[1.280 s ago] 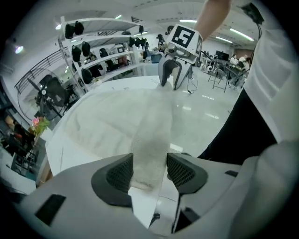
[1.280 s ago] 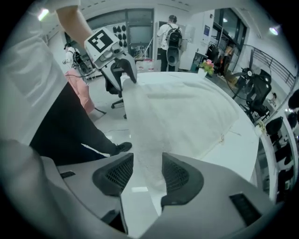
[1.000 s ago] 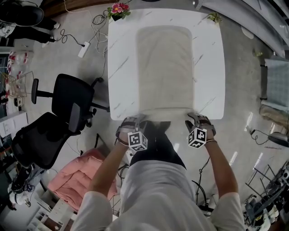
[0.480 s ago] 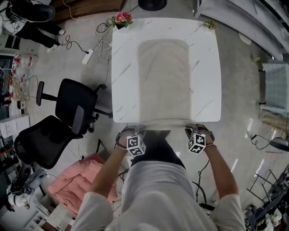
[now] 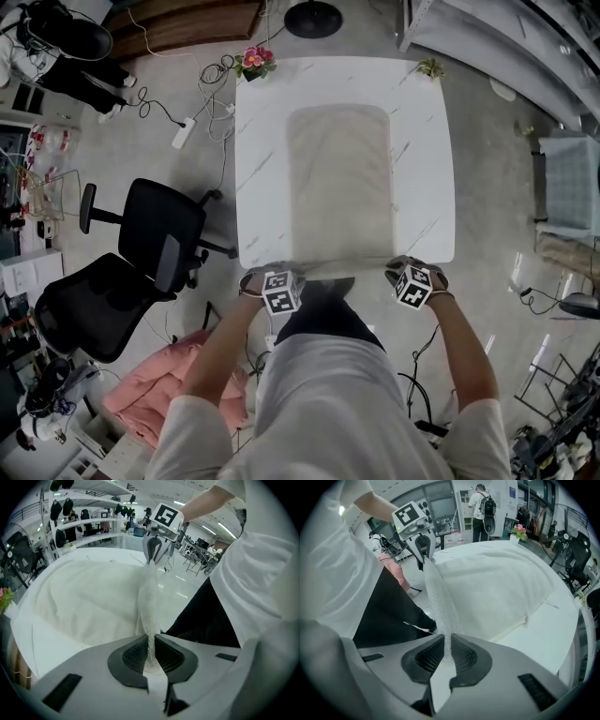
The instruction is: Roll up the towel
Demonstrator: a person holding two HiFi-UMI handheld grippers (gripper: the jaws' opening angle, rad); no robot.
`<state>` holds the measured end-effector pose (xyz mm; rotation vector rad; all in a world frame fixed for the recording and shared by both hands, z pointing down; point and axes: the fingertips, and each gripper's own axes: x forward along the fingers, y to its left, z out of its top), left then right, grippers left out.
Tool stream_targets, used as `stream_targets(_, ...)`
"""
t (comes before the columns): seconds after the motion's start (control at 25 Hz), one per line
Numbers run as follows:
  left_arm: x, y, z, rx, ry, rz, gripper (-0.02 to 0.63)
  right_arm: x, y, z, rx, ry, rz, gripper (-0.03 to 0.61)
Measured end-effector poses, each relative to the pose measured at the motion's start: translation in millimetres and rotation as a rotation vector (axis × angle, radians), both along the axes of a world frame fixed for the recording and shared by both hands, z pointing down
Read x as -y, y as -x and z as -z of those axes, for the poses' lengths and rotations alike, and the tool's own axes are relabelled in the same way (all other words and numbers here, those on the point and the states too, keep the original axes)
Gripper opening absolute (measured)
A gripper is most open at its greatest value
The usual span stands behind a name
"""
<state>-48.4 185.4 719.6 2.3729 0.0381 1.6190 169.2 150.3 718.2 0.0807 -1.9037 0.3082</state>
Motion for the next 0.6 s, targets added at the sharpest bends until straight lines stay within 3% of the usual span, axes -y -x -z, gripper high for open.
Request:
stream_targets(0.16, 33, 3, 1, 0.005, 0.033, 0.020, 0.055, 33, 3, 0, -0.006, 0.018, -0.030, 0.066)
stream_targets(0.32, 70, 6, -3, 0.027, -0.056, 0.108, 0.064, 64, 4, -3, -0.014, -0.041, -0.092, 0.077)
stream_targets(0.4, 86, 10, -11, 0.051, -0.117, 0.169, 0.108, 78, 2, -8, -0.029, -0.099, -0.131, 0.101)
stream_targets(0.52, 101, 14, -19, 0.081, -0.174, 0.243, 0.201, 93, -1, -14, -0.057, -0.177, -0.184, 0.185)
stream_targets(0.6, 108, 16, -22, 0.091, -0.203, 0.284, 0.231, 99, -5, -20, -0.073, -0.218, -0.211, 0.201)
